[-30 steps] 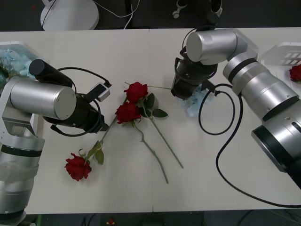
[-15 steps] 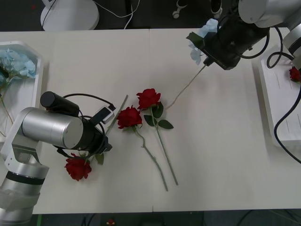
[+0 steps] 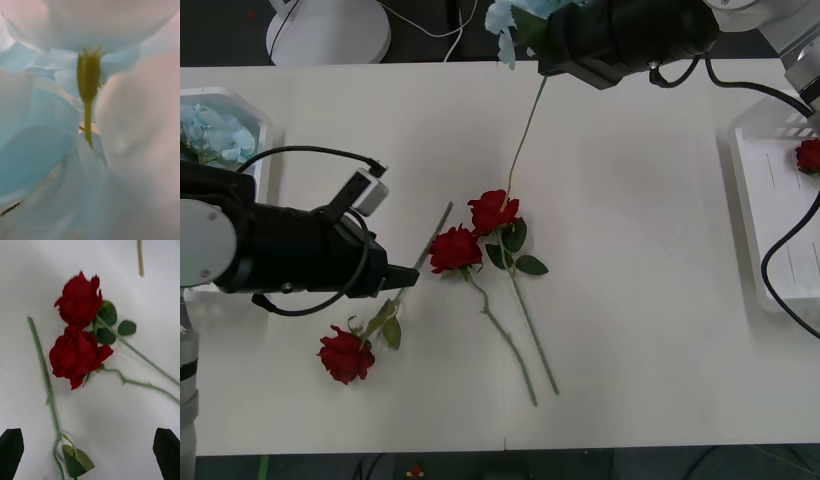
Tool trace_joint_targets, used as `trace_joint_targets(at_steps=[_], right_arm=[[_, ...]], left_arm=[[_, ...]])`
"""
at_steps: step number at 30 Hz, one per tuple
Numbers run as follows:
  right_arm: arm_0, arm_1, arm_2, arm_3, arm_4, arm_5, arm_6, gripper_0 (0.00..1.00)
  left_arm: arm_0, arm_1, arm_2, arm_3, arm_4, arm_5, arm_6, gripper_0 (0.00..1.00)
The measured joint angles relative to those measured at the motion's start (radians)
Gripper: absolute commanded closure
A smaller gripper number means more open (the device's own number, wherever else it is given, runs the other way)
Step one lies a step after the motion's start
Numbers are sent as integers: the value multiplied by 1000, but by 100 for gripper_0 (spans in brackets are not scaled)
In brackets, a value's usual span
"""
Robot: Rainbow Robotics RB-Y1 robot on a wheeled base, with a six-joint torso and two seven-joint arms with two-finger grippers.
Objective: Put the red flowers into the right box and the blue flowers into the left box
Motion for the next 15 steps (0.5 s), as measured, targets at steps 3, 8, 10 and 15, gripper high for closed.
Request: trace_joint_targets(at_steps=[3,8,10,15], right_arm=[[0,0,0,-33,-89,-9,96,100],[0,1,0,-57,-241,-15,102,100],[0,2,0,-58,-267,-25,114,100],[0,27,0,-68,-276,-62,115,100]], left_arm=[[20,14,59,-1,119,-67,-42,0],[85,32,42,-1,224,-312,-91,0],[112,32,11,-1,237,-422,-91,0],[170,33,-130,-1,266,-723,-91,0]])
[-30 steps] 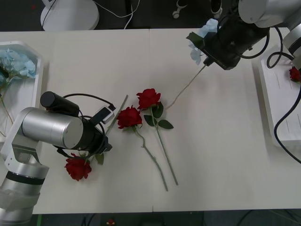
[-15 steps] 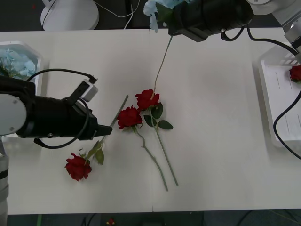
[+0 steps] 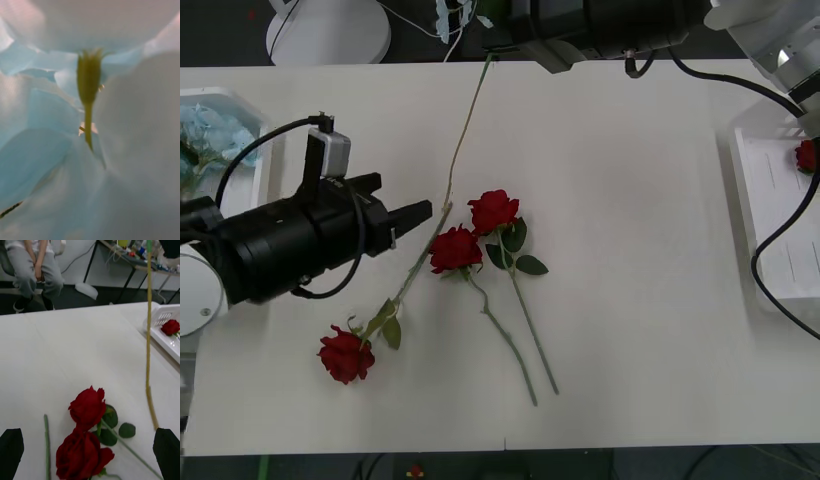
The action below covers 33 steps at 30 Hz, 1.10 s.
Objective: Put the red flowers into the right box and the blue flowers into the left box
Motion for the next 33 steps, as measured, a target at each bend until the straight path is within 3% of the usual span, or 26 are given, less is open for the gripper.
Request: trace_joint_targets(at_steps=[4,8,17,32,33], right_arm=[[0,38,0,-3,0,-5,3,100],[0,74,0,-4,0,-27,27,100],[0,114,0,-4,0,-54,66,100],[0,115,0,-4,3,-71,66,100],[0,115,0,-4,3,-72,66,100]], left_arm=[[41,0,-135,0,32,-234,0,0],[55,1,-243,0,72,-371,0,0],[48,3,-268,6,111,-389,0,0],[-78,5,-157,82,111,-390,0,0],[-80,5,-151,82,111,-390,0,4]])
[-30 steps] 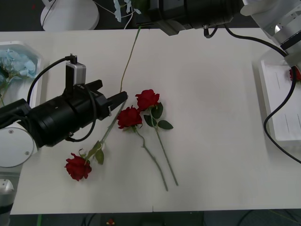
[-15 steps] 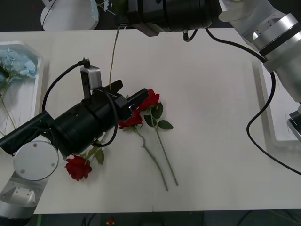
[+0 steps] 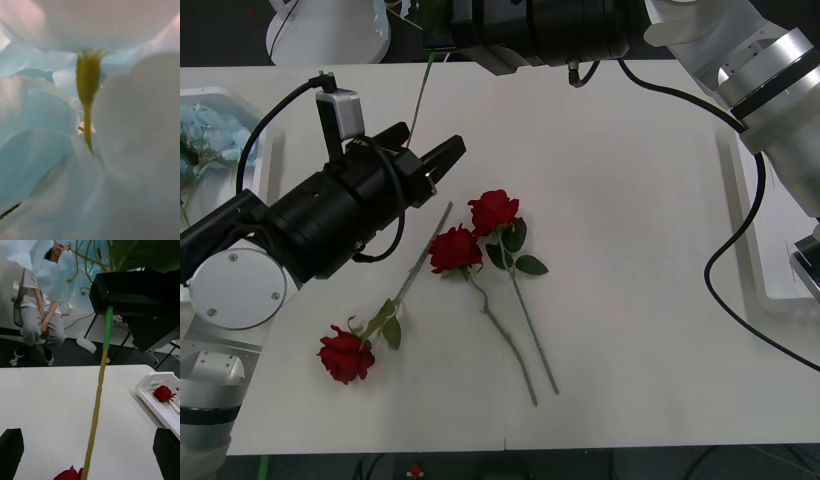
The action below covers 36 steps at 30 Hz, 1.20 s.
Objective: Put the red flowers into the right box and the blue flowers into the left box
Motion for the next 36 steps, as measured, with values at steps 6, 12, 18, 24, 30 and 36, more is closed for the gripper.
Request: trace_joint_targets(at_steps=[6,12,18,24,30,36], right_arm=[[0,0,0,0,0,-4,0,100],[0,0,0,0,1,-4,0,100],[0,0,0,0,1,-5,0,100],[0,0,0,0,1,-10,0,100],[0,0,0,0,2,-10,0,84],[0,0,0,0,5,-10,0,2]], left_arm=[[-25,0,19,30,0,0,0,11],[-58,0,19,84,-4,0,0,97],[-61,0,19,87,-5,23,0,100],[-61,0,19,87,-5,25,0,100],[-66,0,19,87,-4,47,0,100],[-66,0,19,88,-4,48,0,100]])
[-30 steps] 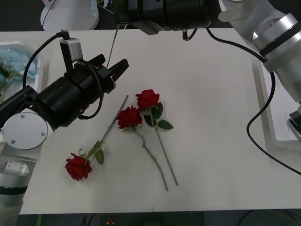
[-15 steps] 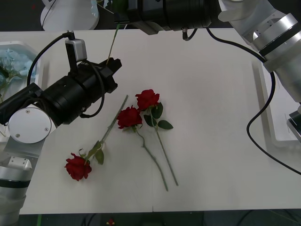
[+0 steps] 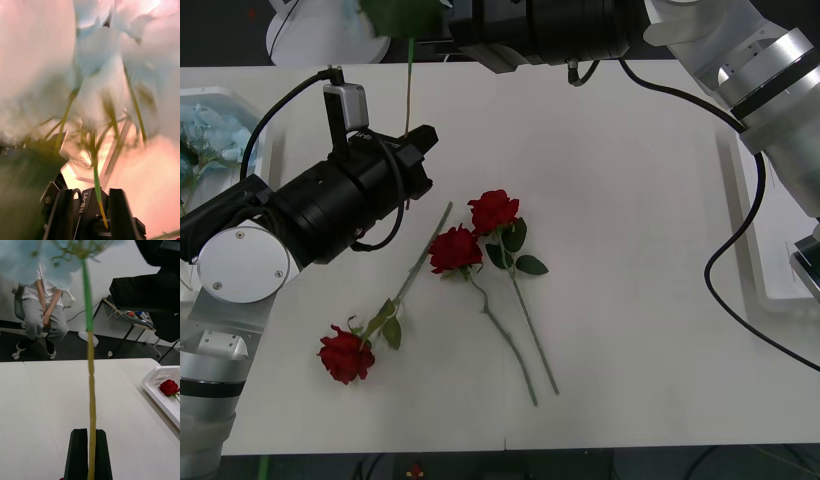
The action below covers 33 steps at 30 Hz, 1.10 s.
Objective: Put the red flowers into the right box and the blue flowers into the left box
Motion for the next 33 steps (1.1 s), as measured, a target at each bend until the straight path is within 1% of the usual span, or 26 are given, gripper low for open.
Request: trace_joint_targets(at_steps=[2,7,10,14,17,19,21,23,26,30,33], right_arm=[[0,0,0,0,18,0,0,0],[0,0,0,0,37,0,-1,0],[0,0,0,0,39,0,-1,0],[0,0,0,0,39,0,-1,0],[0,0,0,0,42,0,-1,0],[0,0,0,0,57,11,-1,0],[0,-1,0,0,82,54,-1,0],[0,-3,0,0,108,127,-1,0],[0,-12,0,0,158,247,-1,0],[1,-29,0,-7,256,405,-1,0],[17,-43,4,-48,341,466,-1,0]], left_arm=[[0,0,0,0,1,0,0,100],[0,15,11,1,5,22,0,100],[0,33,76,1,9,139,0,100],[-3,50,221,7,9,285,0,100],[-25,67,326,49,9,377,0,100],[-52,78,383,102,9,418,0,100],[-86,89,433,164,4,459,0,100],[-122,99,480,221,-27,493,0,100],[-162,111,548,273,-132,526,0,100],[-177,128,618,303,-284,530,3,100],[-177,135,655,307,-404,530,30,100]])
